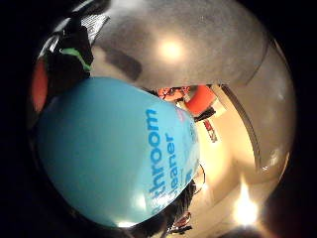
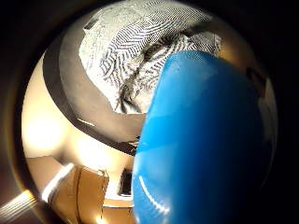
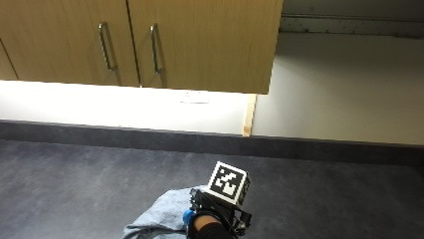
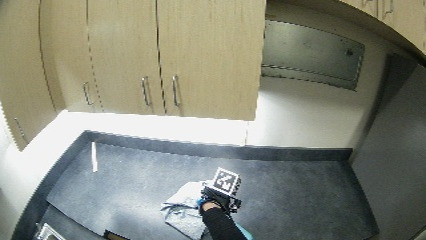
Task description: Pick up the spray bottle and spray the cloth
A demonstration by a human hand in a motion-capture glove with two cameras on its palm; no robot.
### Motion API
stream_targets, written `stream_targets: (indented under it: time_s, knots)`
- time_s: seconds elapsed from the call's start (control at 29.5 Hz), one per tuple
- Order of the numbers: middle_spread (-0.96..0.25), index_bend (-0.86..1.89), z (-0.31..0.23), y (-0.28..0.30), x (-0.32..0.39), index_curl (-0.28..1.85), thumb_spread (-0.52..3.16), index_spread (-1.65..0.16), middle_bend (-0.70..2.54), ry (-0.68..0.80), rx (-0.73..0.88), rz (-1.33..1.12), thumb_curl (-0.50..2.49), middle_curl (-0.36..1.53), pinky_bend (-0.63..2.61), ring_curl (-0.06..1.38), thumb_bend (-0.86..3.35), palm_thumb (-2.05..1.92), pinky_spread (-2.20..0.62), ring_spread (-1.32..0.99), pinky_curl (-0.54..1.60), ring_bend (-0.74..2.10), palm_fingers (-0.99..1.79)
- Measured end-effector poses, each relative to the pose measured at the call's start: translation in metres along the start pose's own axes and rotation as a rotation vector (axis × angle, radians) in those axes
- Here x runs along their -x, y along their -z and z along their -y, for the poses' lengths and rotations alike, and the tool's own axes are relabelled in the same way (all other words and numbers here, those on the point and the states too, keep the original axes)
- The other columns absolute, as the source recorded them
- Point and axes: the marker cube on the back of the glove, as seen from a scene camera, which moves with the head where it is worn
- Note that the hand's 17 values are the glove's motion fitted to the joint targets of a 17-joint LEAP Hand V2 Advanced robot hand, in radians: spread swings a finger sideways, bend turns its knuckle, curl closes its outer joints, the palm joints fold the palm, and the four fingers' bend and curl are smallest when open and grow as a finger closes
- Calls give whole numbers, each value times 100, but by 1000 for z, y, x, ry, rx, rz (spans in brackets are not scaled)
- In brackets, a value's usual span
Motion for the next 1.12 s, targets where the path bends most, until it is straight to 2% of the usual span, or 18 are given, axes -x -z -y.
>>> stream_targets:
  time_s: [0.17, 0.34, 0.74, 0.98, 1.12]
  knots:
    - [-4, 36, 1, 3, 3, 59, 52, -11, 26, 54, -55, 38, 74, 54, 18, 46, -2, 116, 7, -7, 27, 23, 113]
    - [-4, 36, -14, 12, 16, 59, 51, -12, 26, 185, -170, 160, 74, 55, 18, 47, -2, 116, 7, -7, 28, 23, 113]
    - [-5, 36, -89, 49, 32, 60, 50, -12, 26, 653, -503, 643, 75, 55, 18, 48, -2, 116, 7, -8, 30, 24, 113]
    - [-5, 36, -118, 50, 19, 60, 50, -12, 26, 880, -692, 951, 75, 55, 18, 48, -2, 117, 6, -9, 31, 24, 113]
    - [-5, 36, -126, 47, 10, 61, 50, -12, 26, 963, -782, 1056, 75, 55, 18, 48, -2, 117, 6, -9, 32, 24, 113]
